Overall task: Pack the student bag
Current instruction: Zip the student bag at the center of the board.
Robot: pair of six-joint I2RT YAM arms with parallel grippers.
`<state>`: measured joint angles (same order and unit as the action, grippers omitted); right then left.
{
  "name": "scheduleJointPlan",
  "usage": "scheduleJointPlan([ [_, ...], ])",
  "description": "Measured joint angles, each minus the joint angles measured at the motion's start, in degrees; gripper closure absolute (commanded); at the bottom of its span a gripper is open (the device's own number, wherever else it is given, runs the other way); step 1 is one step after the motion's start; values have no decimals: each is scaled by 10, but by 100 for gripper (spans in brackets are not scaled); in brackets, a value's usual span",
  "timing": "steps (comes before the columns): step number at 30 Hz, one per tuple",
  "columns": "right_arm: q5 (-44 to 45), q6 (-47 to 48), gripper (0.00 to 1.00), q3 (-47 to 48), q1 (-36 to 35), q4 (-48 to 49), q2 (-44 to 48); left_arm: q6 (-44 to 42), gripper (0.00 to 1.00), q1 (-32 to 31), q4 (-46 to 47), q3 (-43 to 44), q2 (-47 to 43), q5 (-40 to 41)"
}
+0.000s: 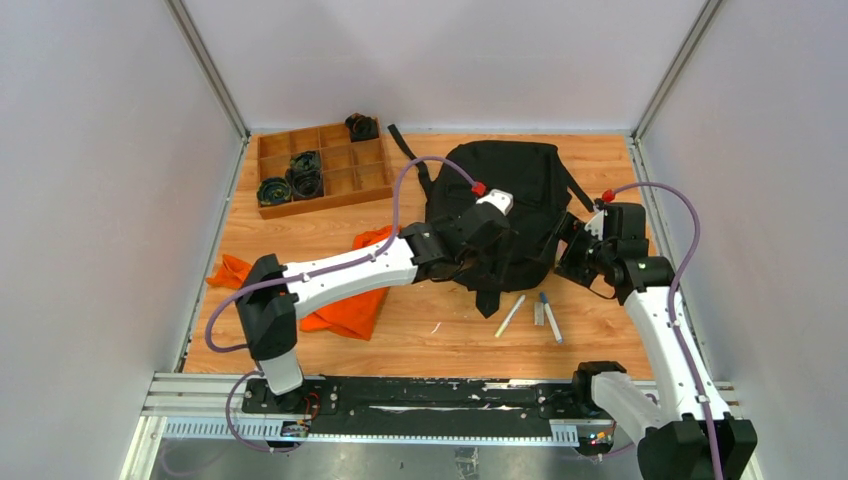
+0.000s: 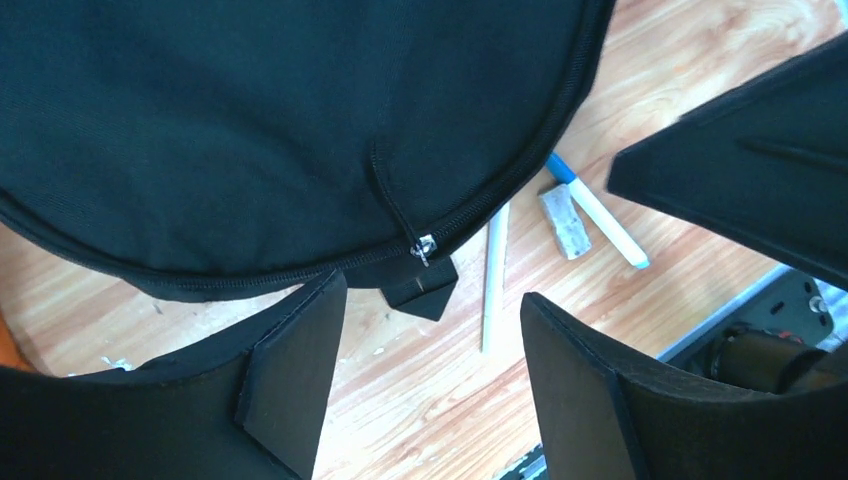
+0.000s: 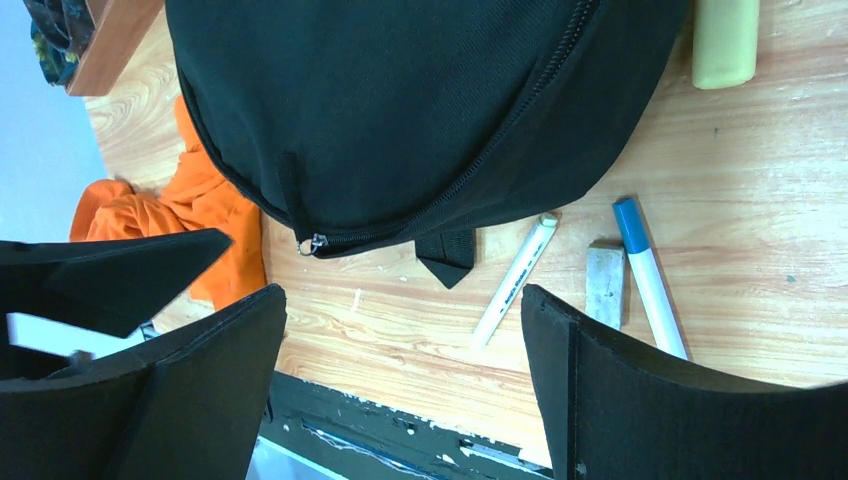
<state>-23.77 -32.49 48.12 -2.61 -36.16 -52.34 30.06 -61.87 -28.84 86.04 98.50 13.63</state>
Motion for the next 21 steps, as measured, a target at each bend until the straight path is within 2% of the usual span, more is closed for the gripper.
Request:
scheduleJointPlan([
  [2, 5, -5, 10, 0, 0, 1, 1, 13, 29, -4, -2, 2, 17, 10],
  [7, 11, -11, 10, 0, 0, 1, 4, 31, 41, -5, -11, 16, 61, 46],
  [15, 12, -11, 10, -2, 0, 1, 9, 47, 54, -4, -30, 76, 109, 78],
  [19, 13, -11, 10, -2, 0, 1, 10, 51, 64, -4, -36, 89, 114, 96],
  [21, 12, -12, 10, -2, 0, 1, 10, 55, 73, -3, -39, 96, 121, 99],
])
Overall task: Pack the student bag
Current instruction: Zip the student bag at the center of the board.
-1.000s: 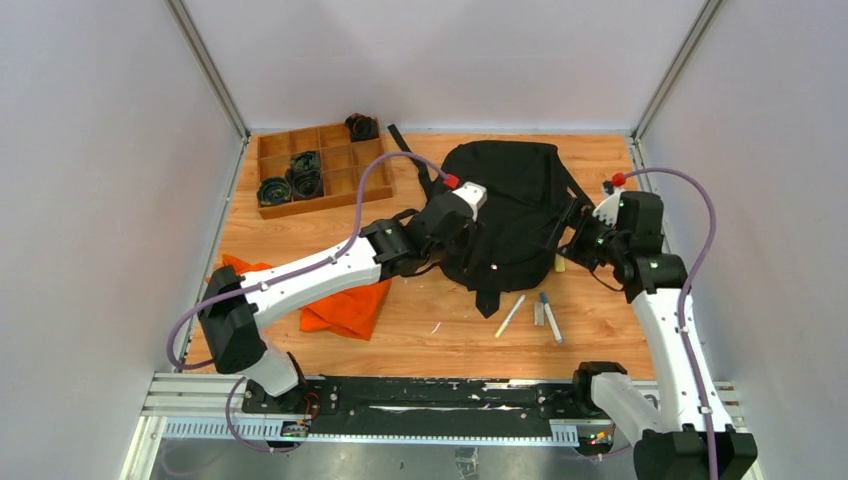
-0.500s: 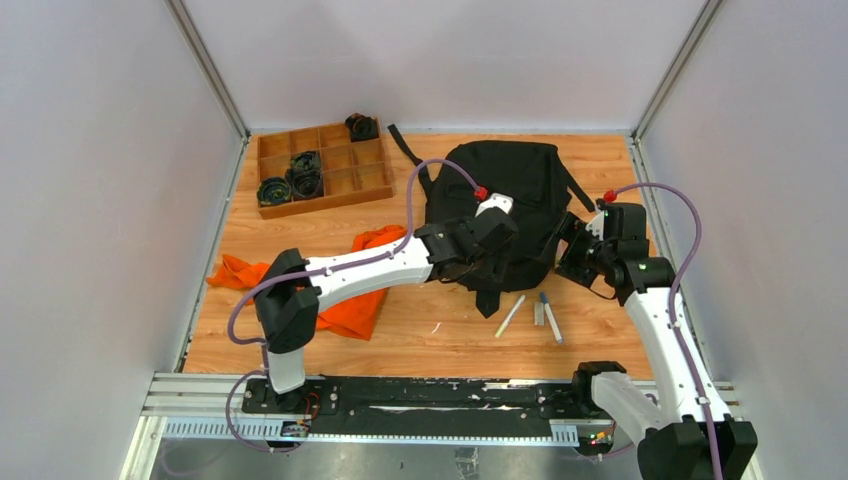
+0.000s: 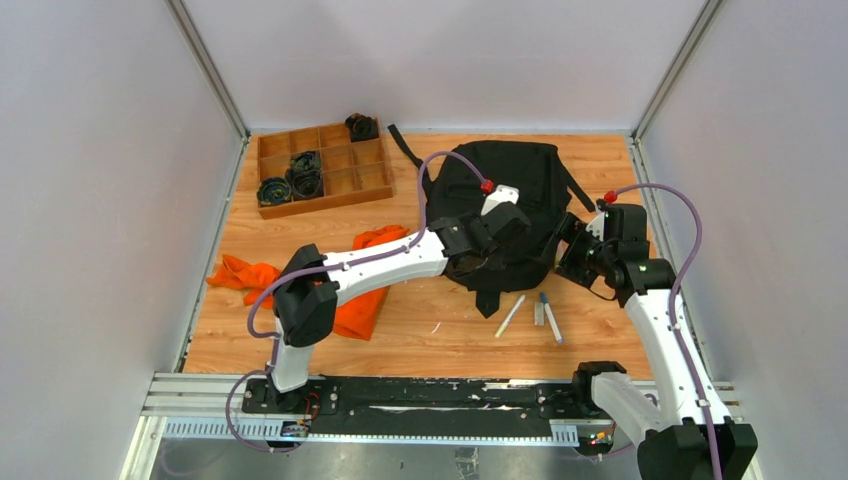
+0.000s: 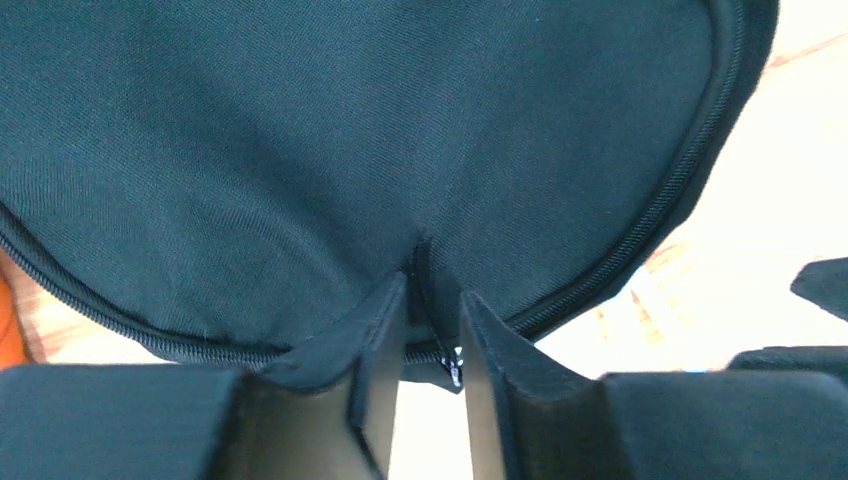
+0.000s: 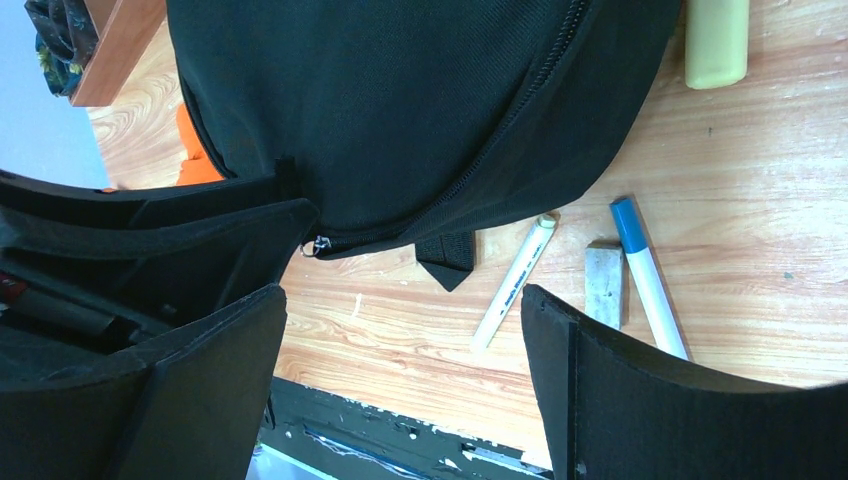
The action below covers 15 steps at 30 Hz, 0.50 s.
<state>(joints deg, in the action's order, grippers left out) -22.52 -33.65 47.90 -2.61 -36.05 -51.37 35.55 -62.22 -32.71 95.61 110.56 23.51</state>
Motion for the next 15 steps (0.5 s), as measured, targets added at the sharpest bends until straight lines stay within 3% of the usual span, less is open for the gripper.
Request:
scheduleJointPlan([
  [5, -2, -9, 9, -14, 0, 6, 1, 10, 100, 3, -3, 2, 14, -2],
  [10, -24, -61, 9, -71, 0, 43, 3, 15, 100, 3, 4, -6, 10, -6],
  [15, -42, -140, 9, -135, -21, 106, 13, 21, 100, 5, 30, -68, -33, -20],
])
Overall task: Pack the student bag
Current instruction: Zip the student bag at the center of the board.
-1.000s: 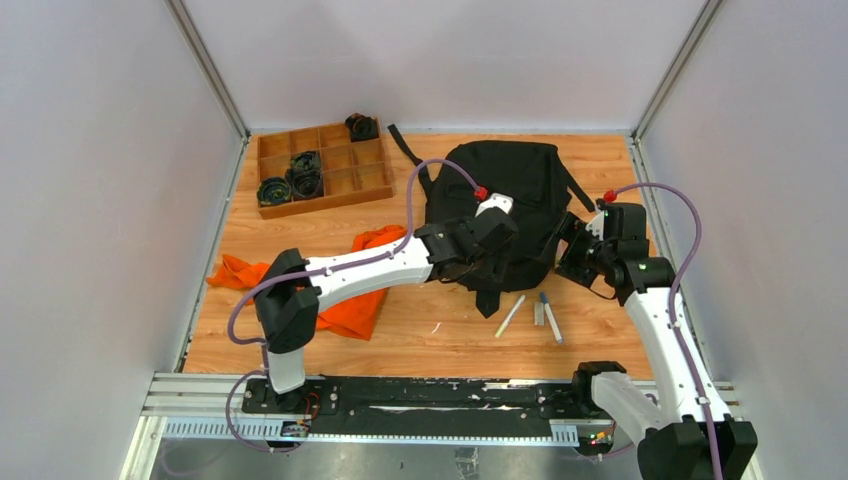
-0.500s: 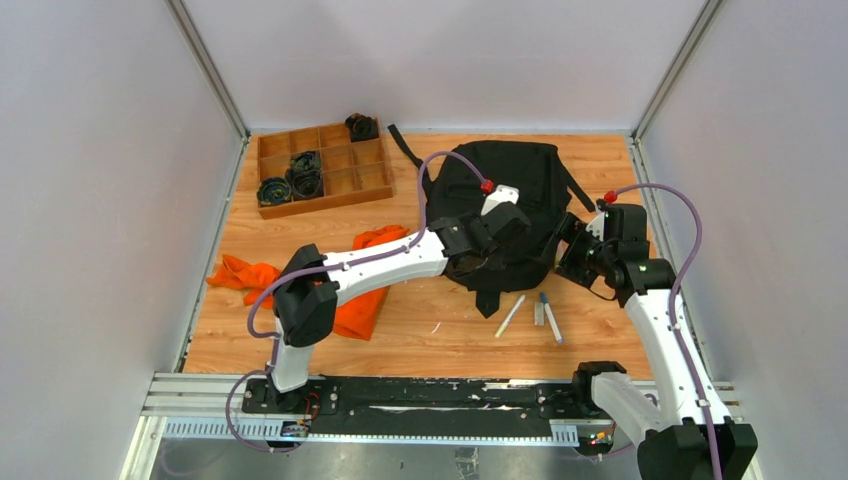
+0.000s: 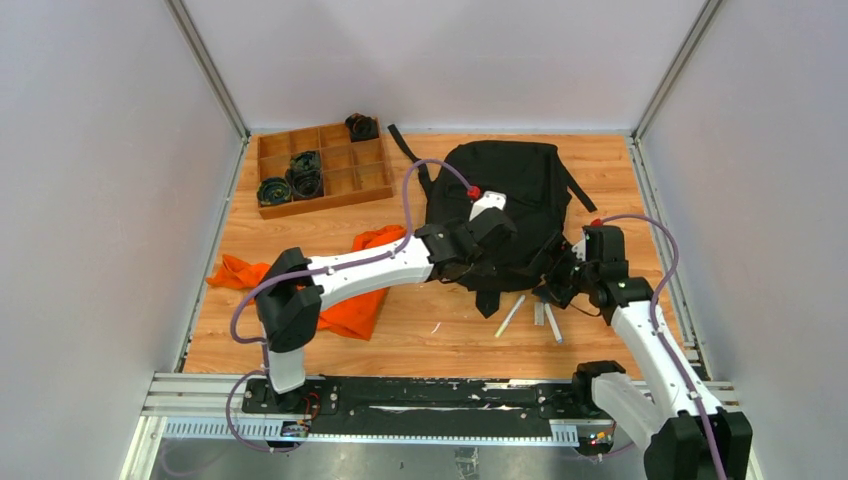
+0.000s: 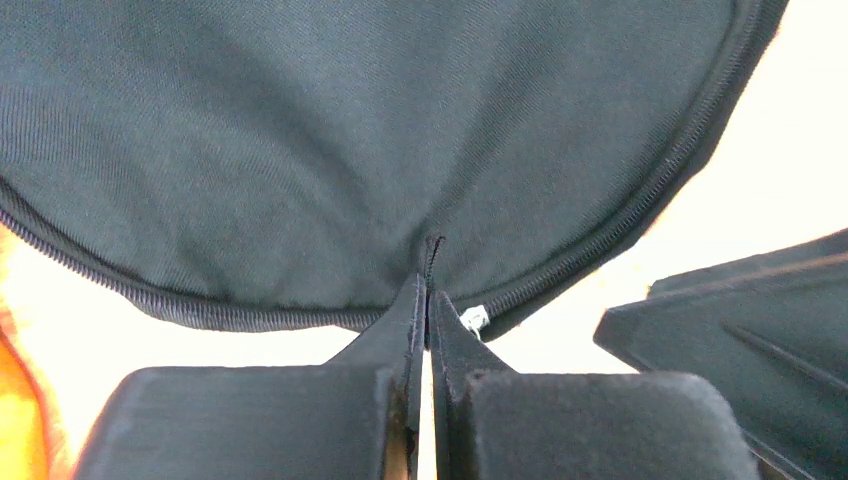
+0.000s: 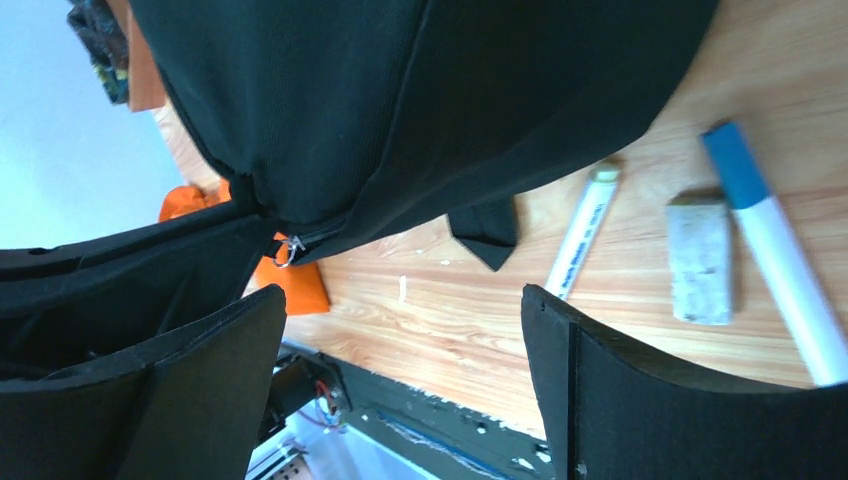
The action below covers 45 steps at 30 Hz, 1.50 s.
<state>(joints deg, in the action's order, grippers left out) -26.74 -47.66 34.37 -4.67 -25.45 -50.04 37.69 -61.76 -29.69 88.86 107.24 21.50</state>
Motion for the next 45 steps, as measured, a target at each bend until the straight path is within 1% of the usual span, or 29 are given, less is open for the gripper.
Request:
scheduleJointPlan([
  [2, 3, -29, 11, -4, -23, 18, 1, 2, 100, 1, 14, -24, -24, -10],
  [3, 3, -40, 14, -4, -32, 28, 0, 3, 100, 1, 19, -33, -37, -17],
  [5, 10, -67, 25, -6, -47, 56, -4, 3, 100, 1, 32, -43, -56, -27],
  [9, 24, -105, 58, -18, -53, 107, -27, 1, 100, 1, 50, -59, -82, -42],
  [10, 27, -111, 69, -19, -54, 115, -35, 0, 100, 1, 54, -63, -86, -46],
  [12, 28, -120, 95, -19, -55, 128, -51, -7, 100, 1, 61, -70, -90, -52],
  [13, 29, -124, 100, -18, -56, 135, -57, -10, 100, 2, 61, -73, -92, -56],
  [18, 30, -124, 100, -10, -58, 134, -64, -32, 100, 2, 68, -86, -111, -58],
  [23, 44, -110, 100, -1, -59, 107, -20, -61, 100, 13, 70, -92, -144, -58],
  [29, 67, -94, 100, 6, -63, 64, 50, -82, 100, 54, 71, -118, -185, -81],
  [31, 87, -82, 100, 5, -63, 35, 67, -91, 100, 77, 71, -136, -204, -74],
  [35, 114, -66, 100, 2, -63, -15, 65, -101, 100, 132, 75, -159, -241, -56],
  [40, 118, -52, 99, 1, -63, -26, 61, -115, 100, 159, 84, -191, -274, -49],
  [41, 118, -47, 87, 1, -63, -26, 59, -118, 92, 160, 85, -199, -279, -50],
  [42, 118, -41, 76, 2, -63, -26, 57, -119, 77, 162, 85, -205, -282, -54],
  [43, 117, -35, 68, 4, -63, -28, 52, -122, 66, 163, 86, -214, -285, -60],
  [44, 117, -24, 62, 8, -63, -33, 47, -119, 60, 163, 87, -223, -287, -70],
  [45, 118, -12, 60, 15, -63, -41, 41, -115, 57, 163, 87, -232, -288, -80],
])
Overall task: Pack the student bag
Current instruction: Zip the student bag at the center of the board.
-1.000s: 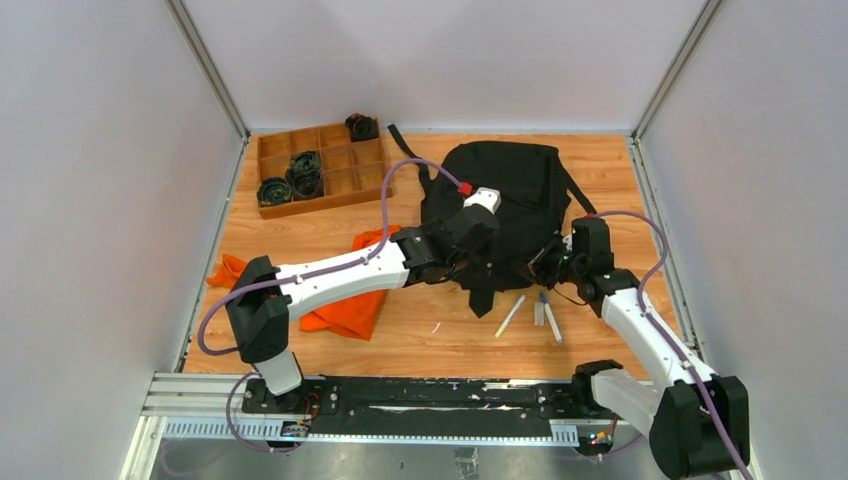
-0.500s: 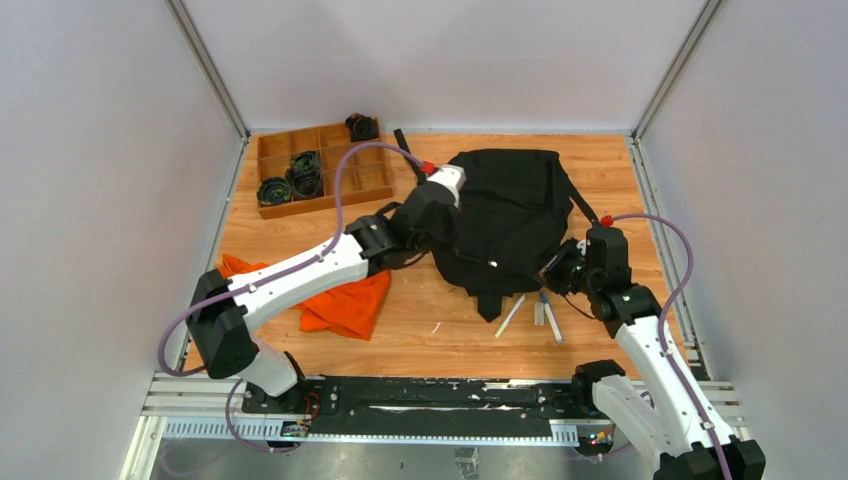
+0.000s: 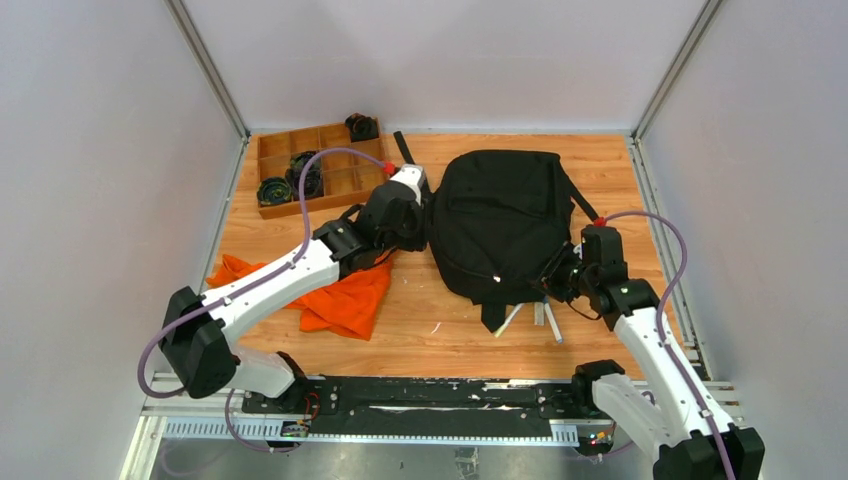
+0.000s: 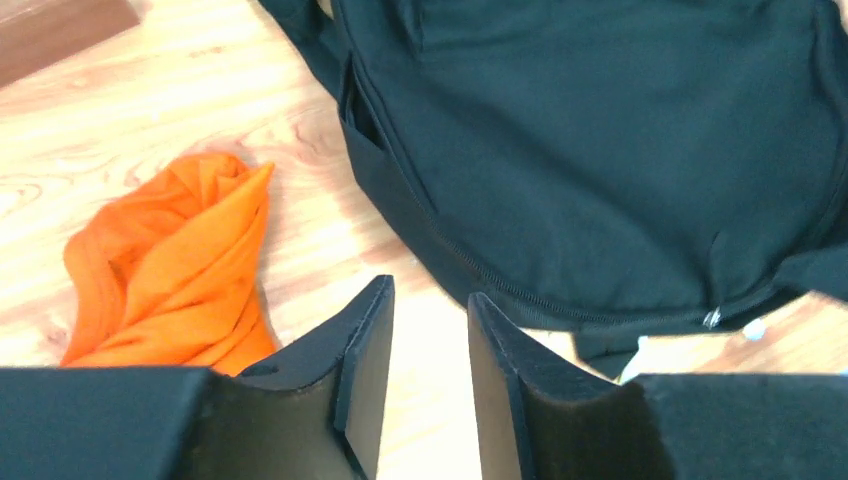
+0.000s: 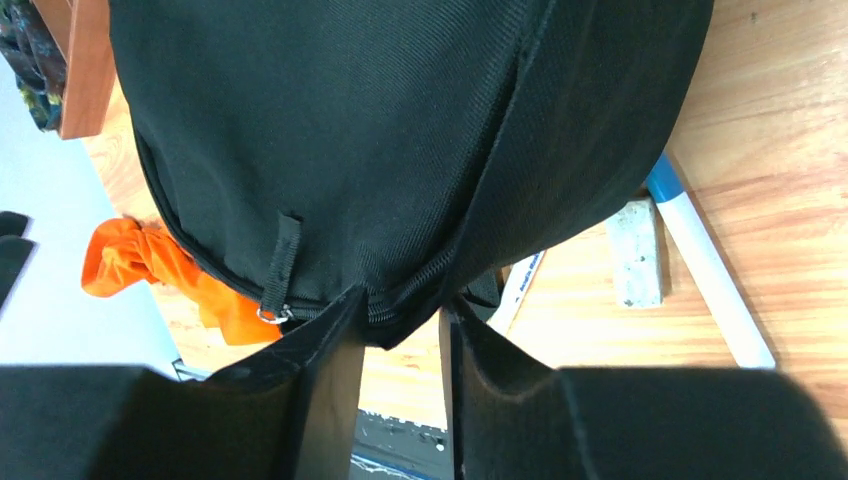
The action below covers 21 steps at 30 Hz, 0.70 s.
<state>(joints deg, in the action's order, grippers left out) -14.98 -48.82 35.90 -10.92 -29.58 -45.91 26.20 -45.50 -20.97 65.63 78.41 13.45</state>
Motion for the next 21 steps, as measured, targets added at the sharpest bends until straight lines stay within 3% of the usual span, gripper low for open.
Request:
scheduleJointPlan([
  [6, 7, 55, 55, 61, 0, -44, -7, 40, 33, 0, 26, -52, 5, -91],
  [13, 33, 103, 54, 127, 0, -78, -3, 114, 33, 0, 105, -74, 52, -190],
  [21, 36, 115, 53, 130, 0, -92, -5, 150, 31, 1, 112, -57, 119, -220],
])
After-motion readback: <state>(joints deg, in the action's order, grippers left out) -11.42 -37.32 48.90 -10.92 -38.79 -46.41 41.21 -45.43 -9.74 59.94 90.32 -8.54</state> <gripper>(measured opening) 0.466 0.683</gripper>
